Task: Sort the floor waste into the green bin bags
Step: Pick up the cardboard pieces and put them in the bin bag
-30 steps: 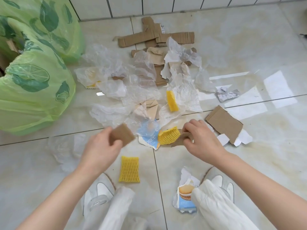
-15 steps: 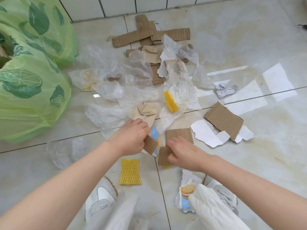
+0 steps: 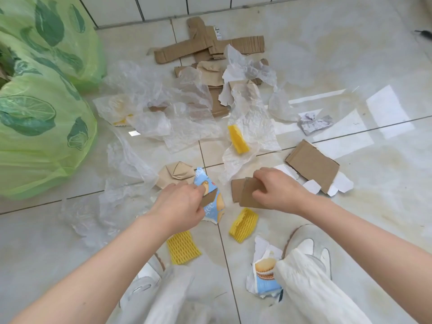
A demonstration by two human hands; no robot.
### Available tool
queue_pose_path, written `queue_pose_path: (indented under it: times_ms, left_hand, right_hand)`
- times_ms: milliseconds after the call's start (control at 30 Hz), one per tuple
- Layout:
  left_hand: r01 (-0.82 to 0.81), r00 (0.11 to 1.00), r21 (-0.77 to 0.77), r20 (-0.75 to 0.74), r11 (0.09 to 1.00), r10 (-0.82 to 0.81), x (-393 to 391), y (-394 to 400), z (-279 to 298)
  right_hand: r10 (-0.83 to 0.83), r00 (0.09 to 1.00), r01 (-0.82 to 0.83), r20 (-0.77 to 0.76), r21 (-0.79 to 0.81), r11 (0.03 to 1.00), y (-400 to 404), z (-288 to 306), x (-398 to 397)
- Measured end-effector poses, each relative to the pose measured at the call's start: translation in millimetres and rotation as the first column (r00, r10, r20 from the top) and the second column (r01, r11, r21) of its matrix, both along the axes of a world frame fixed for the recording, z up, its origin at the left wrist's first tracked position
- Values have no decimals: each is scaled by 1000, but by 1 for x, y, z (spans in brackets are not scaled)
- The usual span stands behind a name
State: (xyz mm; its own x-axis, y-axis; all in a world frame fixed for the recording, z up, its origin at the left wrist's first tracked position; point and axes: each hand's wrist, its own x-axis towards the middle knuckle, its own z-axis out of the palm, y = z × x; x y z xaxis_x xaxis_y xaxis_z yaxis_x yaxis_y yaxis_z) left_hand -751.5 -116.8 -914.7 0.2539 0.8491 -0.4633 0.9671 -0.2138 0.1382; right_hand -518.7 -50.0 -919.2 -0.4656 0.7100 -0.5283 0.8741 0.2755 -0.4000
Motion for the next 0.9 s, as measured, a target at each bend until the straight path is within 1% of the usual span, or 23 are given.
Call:
queue_pose_path:
  times_ms: [67, 167, 233, 333, 467, 500, 567, 700, 733, 833, 900]
  left_hand:
    - [82, 996, -44, 24, 996, -81, 7, 4, -3]
    - [250, 967, -13, -49, 968, -250, 8, 10, -17]
    - [317, 945, -17, -82, 948, -317, 7, 12, -24]
    - [376, 920, -46, -103, 925, -379, 6, 11, -30]
    - [362, 929, 13, -79, 932, -360, 1, 0, -40]
    - [362, 931, 54, -66, 930, -359, 0, -3, -41]
    - [331, 943, 80, -58, 940, -327, -3, -6, -40]
    - [302, 953, 153, -20, 941, -302, -4, -6, -35]
    - [290, 957, 163, -24, 943, -290, -3, -6, -32]
    - [253, 967, 148, -12, 956, -254, -2, -2, -29]
    - [213, 976, 115, 25, 970, -218, -4, 1, -29]
  right_hand:
    - [21, 998, -23, 53, 33, 999, 6, -7, 0]
    - [113, 982, -128, 150, 95, 987, 7, -18, -1]
    - [173, 965, -198, 196, 115, 973, 4, -24, -1]
    - [192, 959, -223, 207, 137, 965, -2, -29, -1]
    - [199, 958, -234, 207, 161, 959, -9, -31, 0]
    - [184, 962, -216, 201, 152, 964, -10, -31, 0]
    - [160, 969, -185, 186, 127, 974, -12, -30, 1]
    - [156, 971, -177, 181, 105, 979, -11, -27, 0]
    - [159, 974, -174, 164, 83, 981, -11, -27, 0]
    - [84, 995, -83, 61, -28, 996, -6, -21, -1]
    - [40, 999, -40, 2, -46, 998, -4, -17, -2]
